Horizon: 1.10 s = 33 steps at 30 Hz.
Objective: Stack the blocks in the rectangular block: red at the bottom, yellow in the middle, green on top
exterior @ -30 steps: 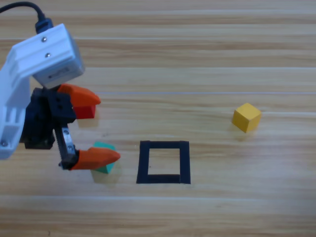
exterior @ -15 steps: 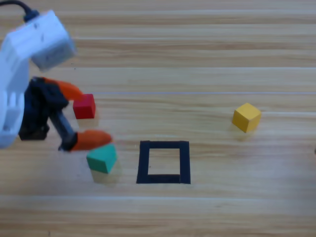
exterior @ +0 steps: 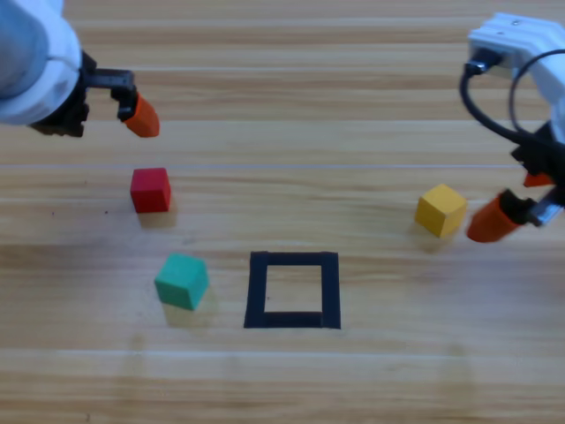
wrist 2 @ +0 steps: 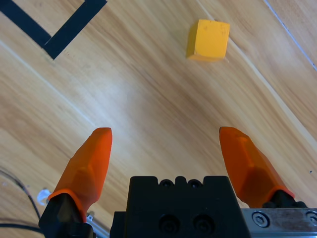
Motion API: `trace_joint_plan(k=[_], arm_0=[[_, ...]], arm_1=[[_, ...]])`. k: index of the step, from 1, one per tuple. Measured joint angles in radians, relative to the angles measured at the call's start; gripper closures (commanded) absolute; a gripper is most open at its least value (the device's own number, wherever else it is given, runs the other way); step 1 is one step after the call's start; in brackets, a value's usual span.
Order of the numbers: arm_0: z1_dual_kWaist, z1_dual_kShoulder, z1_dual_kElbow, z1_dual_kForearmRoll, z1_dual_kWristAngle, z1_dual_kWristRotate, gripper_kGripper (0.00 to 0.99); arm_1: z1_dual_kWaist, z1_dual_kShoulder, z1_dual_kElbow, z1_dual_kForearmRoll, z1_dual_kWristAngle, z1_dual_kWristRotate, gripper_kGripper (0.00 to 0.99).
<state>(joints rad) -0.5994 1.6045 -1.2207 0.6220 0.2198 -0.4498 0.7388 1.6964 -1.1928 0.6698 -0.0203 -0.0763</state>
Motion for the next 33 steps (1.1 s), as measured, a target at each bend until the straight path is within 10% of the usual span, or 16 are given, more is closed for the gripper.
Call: trace_joint_plan(k=[17,33], arm_0=[[0.077,0.302,-0.375,0.324,-0.005,-0.061,0.03],[0.128,0.41,-0.43,0.344,-0.115,-0.11,0.03]], arm_1=[[-0.049,0.28,-0.201,0.002,-0.019,0.001,0.065],[-0.123,0.44,-0.313,0.003,-0.023,-0.003,0.165]])
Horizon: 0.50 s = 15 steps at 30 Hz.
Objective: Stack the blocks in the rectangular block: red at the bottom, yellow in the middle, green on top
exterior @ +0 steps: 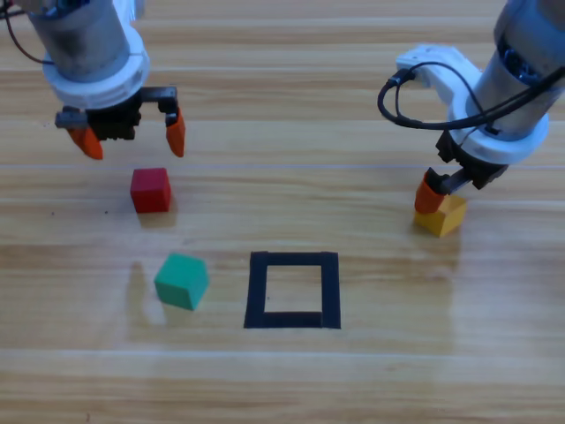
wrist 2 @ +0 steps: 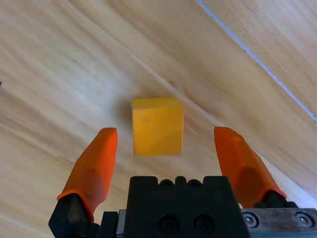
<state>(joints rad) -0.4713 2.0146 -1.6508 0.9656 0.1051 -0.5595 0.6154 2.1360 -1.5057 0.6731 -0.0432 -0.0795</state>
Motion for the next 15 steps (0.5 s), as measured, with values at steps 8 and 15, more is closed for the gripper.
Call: trace_joint_plan(k=[8,15], arm_0=[[0.011,0.115,-0.086,0.051,0.0,-0.06,0.028],[0.012,0.161,-0.087,0.052,0.001,-0.115,0.03]], arm_1=[[-0.009,0.065,-0.052,0.043,0.029,-0.011,0.34],[-0.018,0.098,-0.07,0.049,0.085,-0.029,0.761]])
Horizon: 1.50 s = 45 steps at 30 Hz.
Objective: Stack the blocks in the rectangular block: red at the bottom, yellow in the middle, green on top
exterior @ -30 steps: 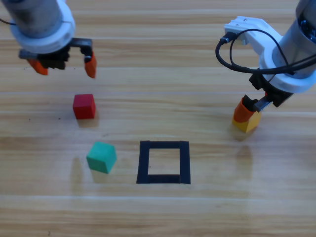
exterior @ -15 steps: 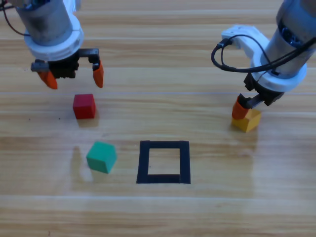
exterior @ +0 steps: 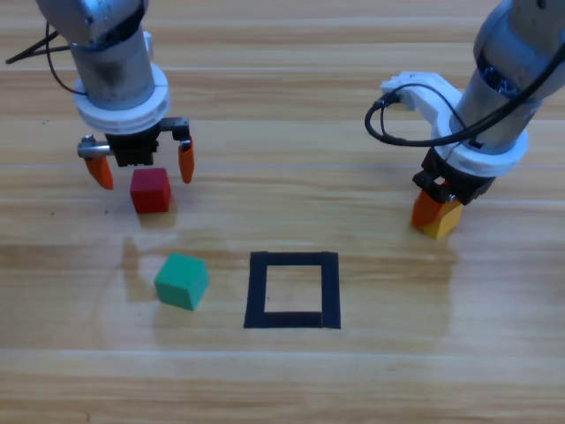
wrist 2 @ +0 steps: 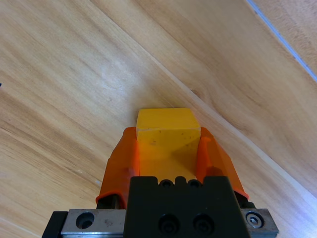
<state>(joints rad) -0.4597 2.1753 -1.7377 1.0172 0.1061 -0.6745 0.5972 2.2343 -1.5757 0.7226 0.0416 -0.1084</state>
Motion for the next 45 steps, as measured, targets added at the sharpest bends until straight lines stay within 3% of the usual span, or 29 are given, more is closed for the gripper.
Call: trace_joint_plan(k=[2,13,20,22,25,29,31,35,36,45], arm_0=[[0.0,0.011,-0.004,0.0,0.0,-0.004,0.03],[0.005,0.071,-0.025,-0.01,-0.002,-0.005,0.031],[0.033,0.083,-0.025,-0.046,-0.009,0.009,0.057],[0.04,0.091,-0.025,-0.055,-0.01,0.015,0.07],[0.048,0.104,-0.023,-0.073,-0.012,0.02,0.122],[0.056,0.111,-0.012,-0.087,-0.021,0.038,0.324],[0.058,0.111,-0.006,-0.094,-0.025,0.05,0.472],[0.058,0.109,0.002,-0.106,-0.03,0.061,0.907],[0.058,0.107,0.006,-0.107,-0.031,0.067,0.965],[0.059,0.085,0.022,-0.105,-0.034,0.163,0.99]], arm_1=[[-0.004,0.0,-0.001,0.002,0.001,0.0,0.798],[-0.015,-0.004,0.0,0.062,0.006,0.005,0.8],[-0.022,-0.031,0.023,0.108,0.089,0.212,0.798],[-0.021,-0.075,0.066,0.116,0.086,0.265,0.798],[-0.003,-0.186,0.099,0.137,0.025,0.373,0.798],[0.024,-0.318,0.14,0.167,0.022,0.45,0.798],[0.039,-0.377,0.167,0.171,0.022,0.476,0.8],[0.071,-0.455,0.197,0.172,0.022,0.517,0.8],[0.077,-0.467,0.2,0.172,0.022,0.518,0.8],[0.094,-0.482,0.207,0.172,0.014,0.537,0.8]])
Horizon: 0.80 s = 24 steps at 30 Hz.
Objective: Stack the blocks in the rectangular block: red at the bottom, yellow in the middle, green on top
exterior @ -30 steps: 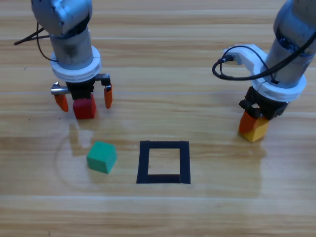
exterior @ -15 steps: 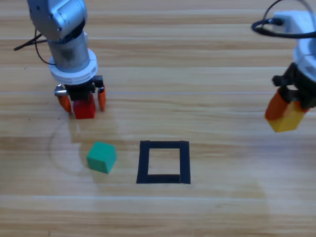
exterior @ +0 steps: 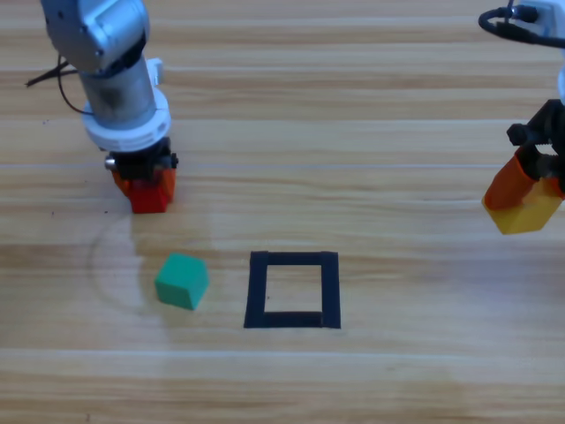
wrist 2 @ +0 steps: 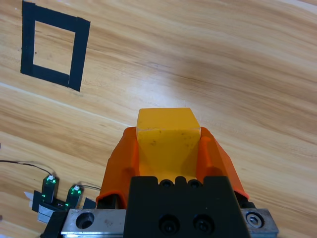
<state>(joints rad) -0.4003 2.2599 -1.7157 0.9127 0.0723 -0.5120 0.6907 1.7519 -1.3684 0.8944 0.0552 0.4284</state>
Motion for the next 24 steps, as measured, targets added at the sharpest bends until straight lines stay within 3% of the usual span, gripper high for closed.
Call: trace_joint_plan(k=[7,14,18,24], arm_0=[[-0.076,-0.049,-0.229,0.119,-0.042,0.132,0.99],[-0.261,-0.093,-0.239,0.121,-0.071,0.171,0.99],[-0.368,-0.093,-0.234,0.132,-0.052,0.053,0.99],[-0.445,-0.086,-0.234,0.174,-0.004,-0.182,0.99]], arm_1=[[0.006,0.001,0.005,0.0,-0.016,0.02,0.798],[0.02,0.002,0.021,0.0,-0.016,0.019,0.798],[0.02,0.004,0.026,0.0,-0.016,0.018,0.798],[0.02,0.01,0.026,0.0,-0.013,-0.001,0.798]])
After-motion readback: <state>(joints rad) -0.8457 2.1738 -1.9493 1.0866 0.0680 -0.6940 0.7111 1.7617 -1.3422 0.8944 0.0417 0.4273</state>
